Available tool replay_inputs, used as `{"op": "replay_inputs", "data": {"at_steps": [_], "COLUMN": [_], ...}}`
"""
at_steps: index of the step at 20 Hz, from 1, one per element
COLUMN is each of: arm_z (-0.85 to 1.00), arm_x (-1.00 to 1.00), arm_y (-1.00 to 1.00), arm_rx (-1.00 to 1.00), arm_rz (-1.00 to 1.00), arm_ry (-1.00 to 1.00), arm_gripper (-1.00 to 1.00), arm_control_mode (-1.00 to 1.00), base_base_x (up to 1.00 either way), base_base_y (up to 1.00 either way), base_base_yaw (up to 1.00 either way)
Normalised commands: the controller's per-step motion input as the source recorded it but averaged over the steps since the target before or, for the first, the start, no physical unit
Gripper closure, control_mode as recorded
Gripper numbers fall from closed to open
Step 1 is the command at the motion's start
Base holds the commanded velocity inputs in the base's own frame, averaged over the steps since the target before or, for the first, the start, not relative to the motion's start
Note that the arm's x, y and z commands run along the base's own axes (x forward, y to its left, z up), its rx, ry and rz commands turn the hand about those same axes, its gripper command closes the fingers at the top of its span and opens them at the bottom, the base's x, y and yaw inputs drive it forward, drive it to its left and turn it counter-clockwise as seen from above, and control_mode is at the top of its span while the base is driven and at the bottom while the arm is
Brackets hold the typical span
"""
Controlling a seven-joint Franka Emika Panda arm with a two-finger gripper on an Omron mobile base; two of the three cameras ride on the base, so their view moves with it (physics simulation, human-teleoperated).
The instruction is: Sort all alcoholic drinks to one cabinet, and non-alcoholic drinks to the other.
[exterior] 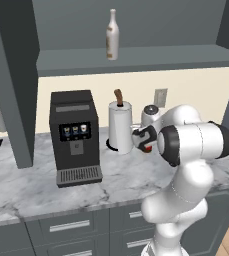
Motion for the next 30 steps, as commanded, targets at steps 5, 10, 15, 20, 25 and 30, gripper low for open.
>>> {"op": "replay_inputs", "data": {"at_steps": [5,10,15,20,25,30], "arm_z": [0.0,0.0,0.23,0.6,0.61,0.64], "arm_x": [0.01,-0.04,-0.47,-0.56,-0.6,-0.48], "arm_y": [-0.01,0.01,0.05,0.0,0.01,0.0], "arm_rx": [-0.04,0.0,0.0,0.0,0.0,0.0], "arm_rz": [0.0,-0.01,0.01,0.02,0.0,-0.03], "arm_ry": [-0.03,-0.01,-0.03,-0.02,0.0,0.0], "arm_gripper": [1.0,1.0,1.0,1.0,1.0,1.0], "arm_control_mode": [-1.0,-1.0,-1.0,-1.0,-1.0,-1.0], "base_base_x": [0.0,0.0,0.0,0.0,0.0,0.0], "base_base_y": [0.0,0.0,0.0,0.0,0.0,0.0], "base_base_yaw": [0.0,0.0,0.0,0.0,0.0,0.0]}}
